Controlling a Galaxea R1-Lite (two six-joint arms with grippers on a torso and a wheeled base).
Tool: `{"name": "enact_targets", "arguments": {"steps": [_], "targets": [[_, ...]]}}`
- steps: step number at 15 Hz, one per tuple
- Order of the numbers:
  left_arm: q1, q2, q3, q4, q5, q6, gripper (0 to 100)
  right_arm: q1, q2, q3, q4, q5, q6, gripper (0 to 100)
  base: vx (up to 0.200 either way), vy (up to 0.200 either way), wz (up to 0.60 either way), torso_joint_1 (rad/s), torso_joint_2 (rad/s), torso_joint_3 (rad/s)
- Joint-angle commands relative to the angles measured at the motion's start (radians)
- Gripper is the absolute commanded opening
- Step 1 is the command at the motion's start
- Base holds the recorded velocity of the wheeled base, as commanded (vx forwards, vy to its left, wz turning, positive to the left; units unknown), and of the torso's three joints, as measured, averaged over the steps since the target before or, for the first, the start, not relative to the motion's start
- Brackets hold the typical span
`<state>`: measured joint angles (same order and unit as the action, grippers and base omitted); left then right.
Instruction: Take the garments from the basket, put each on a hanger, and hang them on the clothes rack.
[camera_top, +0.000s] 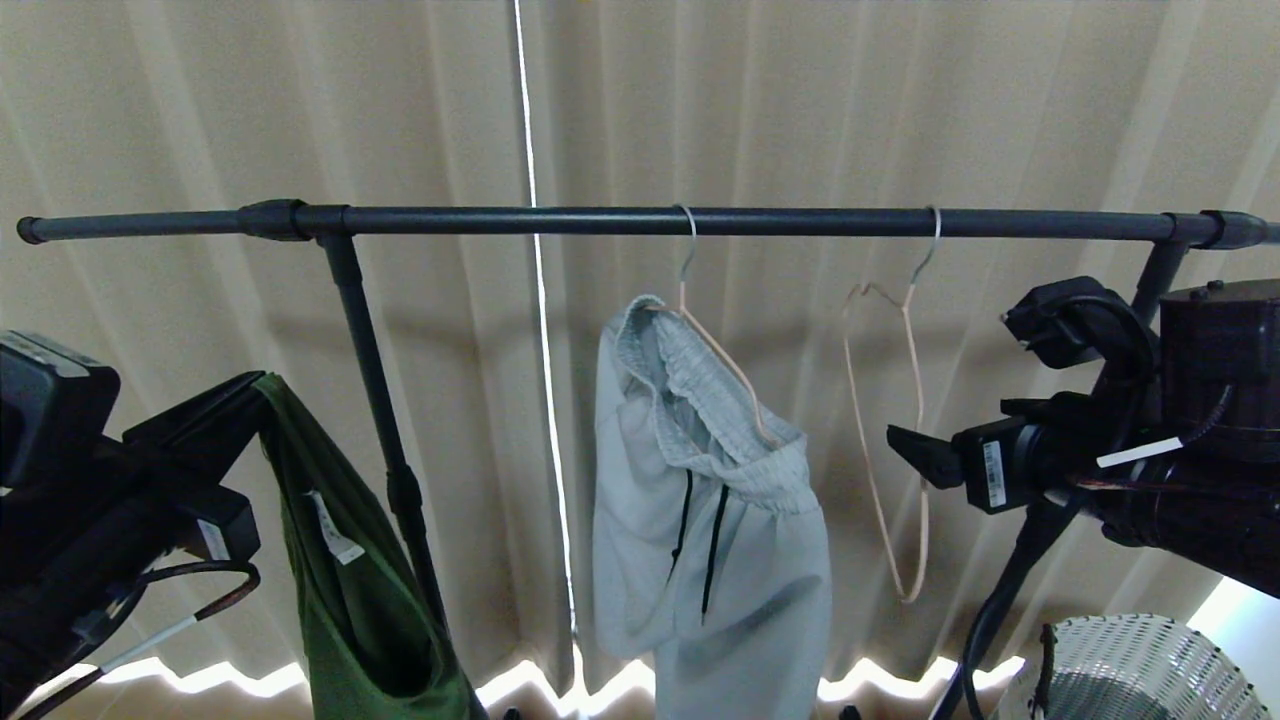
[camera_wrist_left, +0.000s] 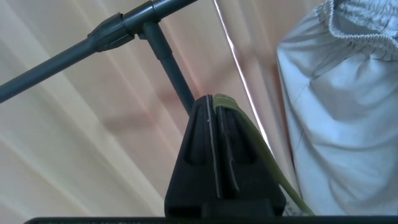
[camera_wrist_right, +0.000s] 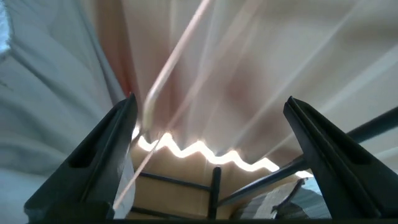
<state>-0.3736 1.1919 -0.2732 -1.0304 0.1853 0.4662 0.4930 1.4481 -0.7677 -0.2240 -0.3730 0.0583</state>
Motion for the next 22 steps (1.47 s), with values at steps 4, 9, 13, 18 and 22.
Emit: {"name": "enact_targets", "arguments": {"steps": [4,9,13,18,22], "targets": [[-0.001,0.002,0.000,0.000,0.000,-0.001,0,-0.005,-0.015,-0.007,0.009,0.000,0.006,100,0.000,0.000,0.00,0.000,0.00,0.000],[-0.005,0.002,0.005,0.000,0.000,0.000,0,-0.007,0.090,-0.039,0.012,0.005,0.144,100,0.000,0.000,0.00,0.000,0.00,0.000],[-0.005,0.000,0.003,0.000,0.000,0.008,0,-0.025,0.123,-0.078,0.012,0.008,0.144,100,0.000,0.000,0.00,0.000,0.00,0.000],[-0.005,0.000,0.002,0.000,0.000,0.009,0,-0.036,0.101,-0.085,0.051,0.009,0.146,0,0.000,0.000,0.00,0.000,0.00,0.000],[-0.005,-0.002,0.003,0.000,0.000,0.015,0,-0.036,0.067,-0.090,0.068,0.011,0.146,0,0.000,0.000,0.00,0.000,0.00,0.000]]}}
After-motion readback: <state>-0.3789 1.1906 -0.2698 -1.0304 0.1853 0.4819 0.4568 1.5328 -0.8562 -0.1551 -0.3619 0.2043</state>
